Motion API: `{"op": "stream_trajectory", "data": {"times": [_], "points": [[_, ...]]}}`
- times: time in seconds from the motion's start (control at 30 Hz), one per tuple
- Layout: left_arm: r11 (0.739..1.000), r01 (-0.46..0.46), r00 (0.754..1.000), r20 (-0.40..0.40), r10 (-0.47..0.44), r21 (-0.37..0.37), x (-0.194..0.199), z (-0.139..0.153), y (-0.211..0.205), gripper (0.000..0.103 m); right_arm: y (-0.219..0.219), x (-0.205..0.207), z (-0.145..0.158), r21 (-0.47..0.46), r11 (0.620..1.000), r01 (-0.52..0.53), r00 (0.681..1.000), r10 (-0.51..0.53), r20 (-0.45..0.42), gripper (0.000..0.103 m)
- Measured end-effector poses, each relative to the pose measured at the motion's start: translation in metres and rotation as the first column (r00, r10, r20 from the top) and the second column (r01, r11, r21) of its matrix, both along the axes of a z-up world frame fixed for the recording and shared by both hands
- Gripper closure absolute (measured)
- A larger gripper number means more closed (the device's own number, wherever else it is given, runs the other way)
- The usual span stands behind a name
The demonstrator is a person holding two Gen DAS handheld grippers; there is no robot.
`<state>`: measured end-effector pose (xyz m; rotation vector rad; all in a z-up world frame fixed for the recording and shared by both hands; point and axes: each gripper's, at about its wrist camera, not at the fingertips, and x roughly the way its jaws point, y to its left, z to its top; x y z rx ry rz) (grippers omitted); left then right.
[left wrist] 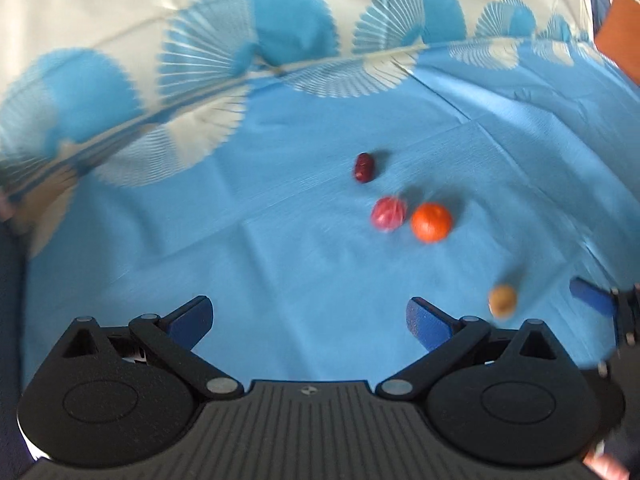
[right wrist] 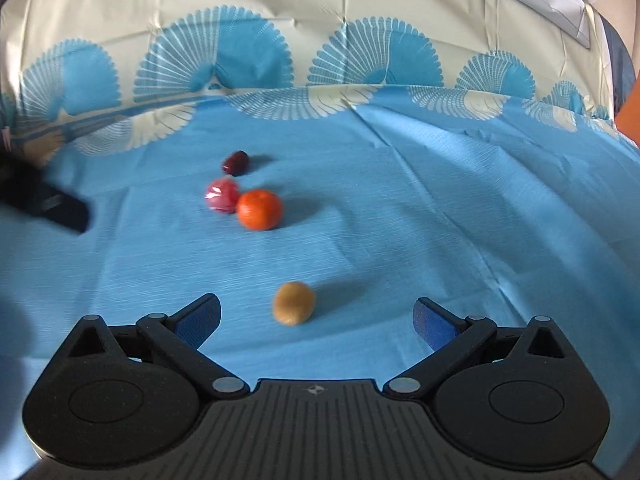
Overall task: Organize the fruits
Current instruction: 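Grasp a wrapped red fruit with the left tool while the right tool grasps the tan round fruit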
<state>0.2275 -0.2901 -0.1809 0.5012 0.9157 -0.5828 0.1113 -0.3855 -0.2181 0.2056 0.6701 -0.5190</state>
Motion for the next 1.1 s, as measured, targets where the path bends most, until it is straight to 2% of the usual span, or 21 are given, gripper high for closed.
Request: {"op": "stream_trajectory", "data": {"times": [0.13, 0.23, 0.33, 0.43, 0.47, 0.5, 0.53, 0.57, 0.63, 0.73, 0.83, 1.0, 1.1], "points": [[0.997, 0.077, 0.997, -0.014, -0.077, 0.029, 0.024, -0.038, -0.048, 0.000, -0.013, 0.010, -0.015, 0.030, 1.000, 0.003, 0.999, -0.002, -0.035, 0.011], [0.991, 0.126, 0.992, -0.021, -0.125, 0.043, 0.035, -0.058, -0.070, 0.000, -0.014, 0.011, -0.016, 0.014, 1.000, 0.008, 0.999, -0.008, -0.037, 0.019], [0.986, 0.161, 0.987, -0.016, -0.161, 0.050, 0.043, -0.070, -0.087, 0.000, -0.010, 0.009, -0.017, -0.001, 1.000, 0.004, 0.999, -0.004, -0.039, 0.022], [0.978, 0.205, 0.978, 0.027, -0.206, 0.042, 0.045, -0.069, -0.095, 0.002, -0.007, 0.011, -0.019, -0.019, 1.000, -0.003, 0.999, 0.003, -0.042, 0.027], [0.975, 0.222, 0.974, 0.038, -0.223, 0.029, 0.045, -0.067, -0.095, 0.006, -0.005, 0.011, -0.018, -0.024, 1.000, -0.017, 0.999, 0.016, -0.038, 0.038], [0.971, 0.237, 0.970, 0.049, -0.237, 0.010, 0.043, -0.065, -0.094, 0.031, -0.003, 0.010, -0.017, -0.025, 0.999, -0.041, 0.999, 0.040, -0.032, 0.046], [0.968, 0.252, 0.967, 0.030, -0.252, -0.001, 0.042, -0.064, -0.094, 0.068, 0.001, 0.010, -0.016, -0.032, 0.997, -0.064, 0.998, 0.064, -0.028, 0.068], [0.967, 0.256, 0.967, -0.001, -0.256, -0.005, 0.042, -0.063, -0.094, 0.069, 0.004, 0.010, -0.016, -0.048, 0.996, -0.075, 0.997, 0.074, -0.033, 0.076], [0.967, 0.251, 0.968, 0.001, -0.251, -0.029, 0.036, -0.061, -0.088, 0.070, 0.001, 0.009, -0.014, -0.035, 0.997, -0.065, 0.998, 0.064, -0.022, 0.077], [0.967, 0.253, 0.967, 0.017, -0.253, -0.038, 0.022, -0.053, -0.079, 0.070, -0.010, 0.005, -0.012, -0.079, 0.995, 0.055, 0.998, -0.056, -0.016, 0.077], [0.975, 0.212, 0.977, 0.012, -0.211, -0.060, 0.005, -0.035, -0.063, 0.070, -0.027, -0.002, -0.009, -0.068, 0.984, 0.162, 0.987, -0.162, 0.013, 0.077], [0.997, 0.052, 0.999, -0.007, -0.052, -0.064, -0.021, 0.005, -0.009, 0.070, -0.027, -0.010, -0.004, -0.117, 0.980, 0.160, 0.987, -0.155, 0.047, 0.077], [0.997, -0.064, 0.998, -0.013, 0.064, -0.039, -0.037, 0.030, 0.035, 0.070, -0.019, -0.024, 0.007, -0.160, 0.976, 0.149, 0.988, -0.142, 0.058, 0.077]]}}
